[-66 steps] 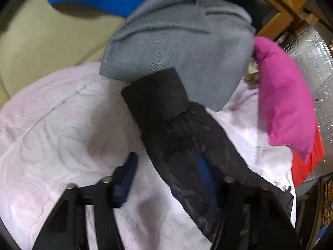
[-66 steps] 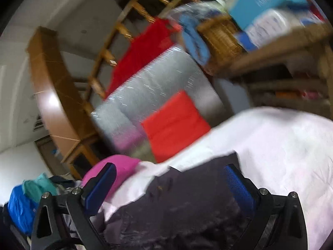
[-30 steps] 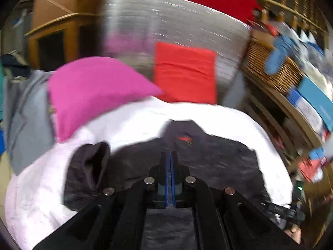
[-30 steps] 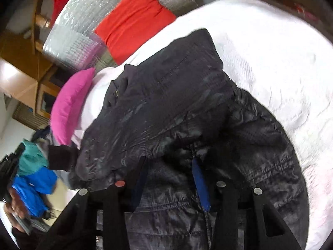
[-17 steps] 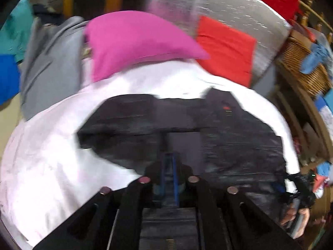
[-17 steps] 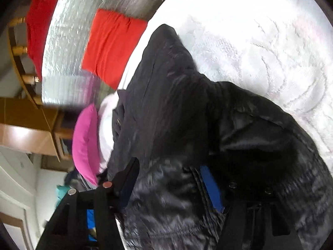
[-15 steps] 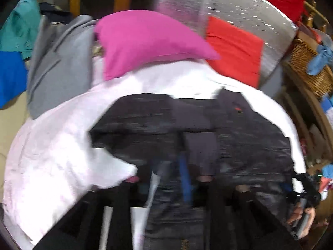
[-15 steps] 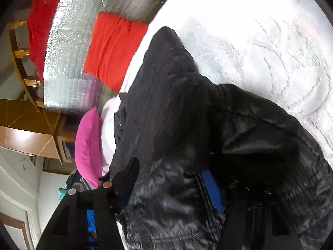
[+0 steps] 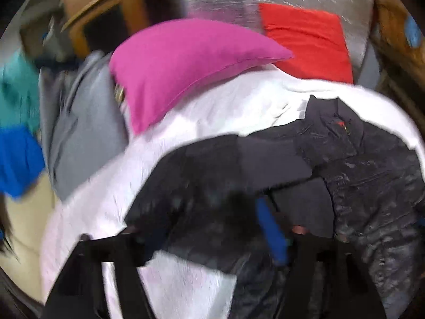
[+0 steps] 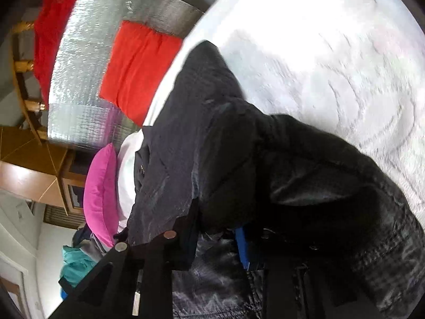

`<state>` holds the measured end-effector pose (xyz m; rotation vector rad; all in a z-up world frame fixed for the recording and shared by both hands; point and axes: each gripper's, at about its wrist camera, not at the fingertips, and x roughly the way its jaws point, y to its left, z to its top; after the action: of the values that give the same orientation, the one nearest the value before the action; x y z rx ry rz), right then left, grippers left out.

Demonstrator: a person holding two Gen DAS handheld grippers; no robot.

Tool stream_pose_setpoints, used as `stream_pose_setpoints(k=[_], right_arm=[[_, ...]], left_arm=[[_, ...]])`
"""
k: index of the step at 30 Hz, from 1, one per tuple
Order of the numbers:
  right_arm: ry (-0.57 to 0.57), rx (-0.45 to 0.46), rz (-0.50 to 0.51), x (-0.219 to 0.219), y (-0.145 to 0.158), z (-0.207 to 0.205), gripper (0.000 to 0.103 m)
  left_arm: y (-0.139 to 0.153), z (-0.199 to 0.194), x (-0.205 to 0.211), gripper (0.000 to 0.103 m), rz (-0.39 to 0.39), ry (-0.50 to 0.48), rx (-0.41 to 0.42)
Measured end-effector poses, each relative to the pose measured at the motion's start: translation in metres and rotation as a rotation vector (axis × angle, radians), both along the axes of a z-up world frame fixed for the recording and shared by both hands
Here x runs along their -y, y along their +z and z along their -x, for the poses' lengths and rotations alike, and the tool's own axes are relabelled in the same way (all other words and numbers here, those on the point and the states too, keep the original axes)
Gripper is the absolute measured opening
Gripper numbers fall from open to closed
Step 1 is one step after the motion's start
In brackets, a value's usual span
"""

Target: Fold large clothes

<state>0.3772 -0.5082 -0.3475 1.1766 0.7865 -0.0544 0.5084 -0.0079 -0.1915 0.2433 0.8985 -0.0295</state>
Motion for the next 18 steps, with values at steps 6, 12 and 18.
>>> stream_pose_setpoints(k=[6,12,18], right_arm=[[-0.016,0.003,-0.074,0.004,-0.008,0.001,0.029],[-0.029,0.018,-0.121,0.003,-0.008,0.003,0.051],[0.044,0.050,-0.052,-0.012,0.006,-0.002,0.075]], left_arm=[[-0.028,-0.031,0.040,0.082,-0.185,-0.050,-0.014],[-0.045,-0.047,0.054,0.082,-0.223,-0.082,0.008],[-0.056,-0.048,0.047,0.046,-0.166,-0.129,-0.013]])
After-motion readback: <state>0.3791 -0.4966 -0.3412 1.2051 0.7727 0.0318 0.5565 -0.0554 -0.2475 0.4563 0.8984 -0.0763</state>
